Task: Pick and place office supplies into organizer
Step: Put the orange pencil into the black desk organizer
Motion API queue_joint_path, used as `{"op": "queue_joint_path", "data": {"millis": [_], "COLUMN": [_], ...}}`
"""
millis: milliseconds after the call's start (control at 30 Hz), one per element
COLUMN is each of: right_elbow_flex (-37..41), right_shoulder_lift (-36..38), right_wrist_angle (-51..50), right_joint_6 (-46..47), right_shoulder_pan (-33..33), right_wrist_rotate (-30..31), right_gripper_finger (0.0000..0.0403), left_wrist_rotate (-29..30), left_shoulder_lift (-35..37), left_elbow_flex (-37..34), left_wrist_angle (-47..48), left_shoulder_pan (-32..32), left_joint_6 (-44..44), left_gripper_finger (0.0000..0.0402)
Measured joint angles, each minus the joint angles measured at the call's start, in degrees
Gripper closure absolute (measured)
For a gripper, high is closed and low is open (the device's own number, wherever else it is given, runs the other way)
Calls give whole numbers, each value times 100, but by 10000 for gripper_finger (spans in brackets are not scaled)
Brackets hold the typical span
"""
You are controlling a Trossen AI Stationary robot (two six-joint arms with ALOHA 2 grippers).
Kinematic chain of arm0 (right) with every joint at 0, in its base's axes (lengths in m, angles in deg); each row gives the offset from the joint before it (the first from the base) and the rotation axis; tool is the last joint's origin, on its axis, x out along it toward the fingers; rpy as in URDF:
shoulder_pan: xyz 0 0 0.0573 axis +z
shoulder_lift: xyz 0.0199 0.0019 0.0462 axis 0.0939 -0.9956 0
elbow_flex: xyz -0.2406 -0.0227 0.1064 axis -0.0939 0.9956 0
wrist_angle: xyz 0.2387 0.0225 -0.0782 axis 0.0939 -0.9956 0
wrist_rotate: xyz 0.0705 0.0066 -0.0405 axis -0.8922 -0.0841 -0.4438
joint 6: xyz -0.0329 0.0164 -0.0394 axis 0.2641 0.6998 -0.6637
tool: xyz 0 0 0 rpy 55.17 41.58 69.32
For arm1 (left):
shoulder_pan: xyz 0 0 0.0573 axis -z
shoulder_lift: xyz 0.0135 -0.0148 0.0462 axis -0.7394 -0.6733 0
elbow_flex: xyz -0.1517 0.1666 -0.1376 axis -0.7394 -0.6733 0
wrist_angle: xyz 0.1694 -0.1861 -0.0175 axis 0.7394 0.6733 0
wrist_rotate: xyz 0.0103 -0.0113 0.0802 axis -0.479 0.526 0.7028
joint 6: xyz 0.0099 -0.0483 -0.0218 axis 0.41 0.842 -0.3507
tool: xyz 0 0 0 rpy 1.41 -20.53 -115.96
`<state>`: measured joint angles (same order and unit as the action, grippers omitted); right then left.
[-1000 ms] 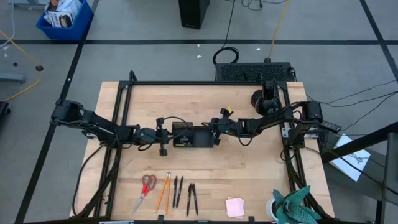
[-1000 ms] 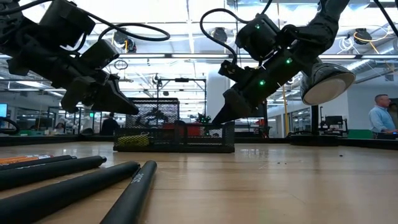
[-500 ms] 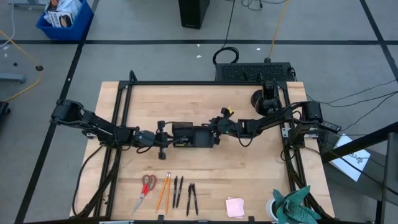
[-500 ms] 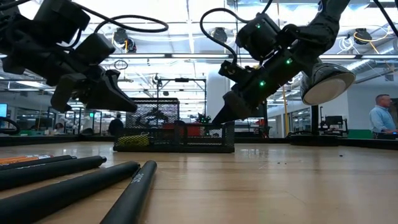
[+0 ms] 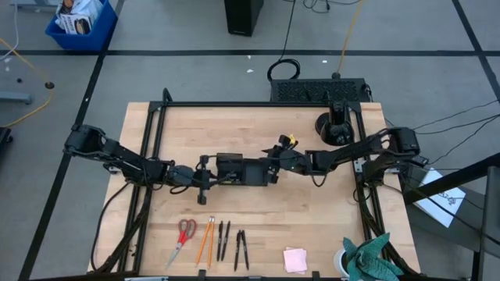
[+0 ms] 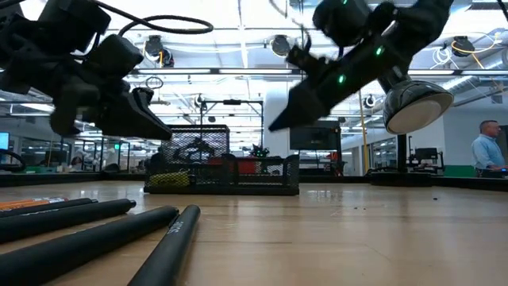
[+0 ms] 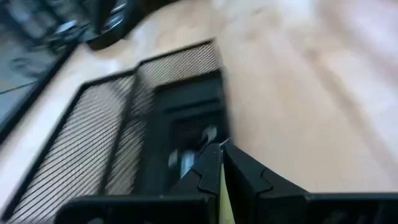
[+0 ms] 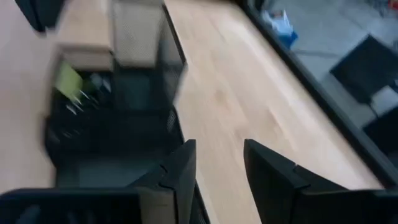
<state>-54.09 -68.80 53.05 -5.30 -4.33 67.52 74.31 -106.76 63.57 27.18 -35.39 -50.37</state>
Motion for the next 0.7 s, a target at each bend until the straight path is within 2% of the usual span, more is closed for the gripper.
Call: {"op": "queue_joint_path", "data": {"millis": [100,267,367,500,567,700], "right_elbow_flex": [0,-9,-11,20,117,314], "right_shoulder_lift": [331,837,1061,1152,1152,1152], "right_wrist_angle": [191,432,276,250,229,490], "right_joint_6": [-213,-853,-1038,-1157,-1298,-1341], "right_shoulder_pan": [132,245,250,150,82,-124], "right_wrist_rotate": [-10,-312,-490,-917,-1083,-1212], "right_gripper_finger": [279,309,343,393,397,393], "left_wrist_rotate": [-403,-444,-442,-445,-225,737], "left_shoulder_lift": [2,131,308,402,402,400], "left_elbow_flex": [0,0,0,0,0,436], "left_wrist_angle": [-390,-882,-734,-63,275,1446], "left_shoulder_pan": [46,178,242,543,904,1846], "left_joint_6": [-168,-112,420,1394,1862,3158], "left_gripper_finger": [376,376,376,376,380,397]}}
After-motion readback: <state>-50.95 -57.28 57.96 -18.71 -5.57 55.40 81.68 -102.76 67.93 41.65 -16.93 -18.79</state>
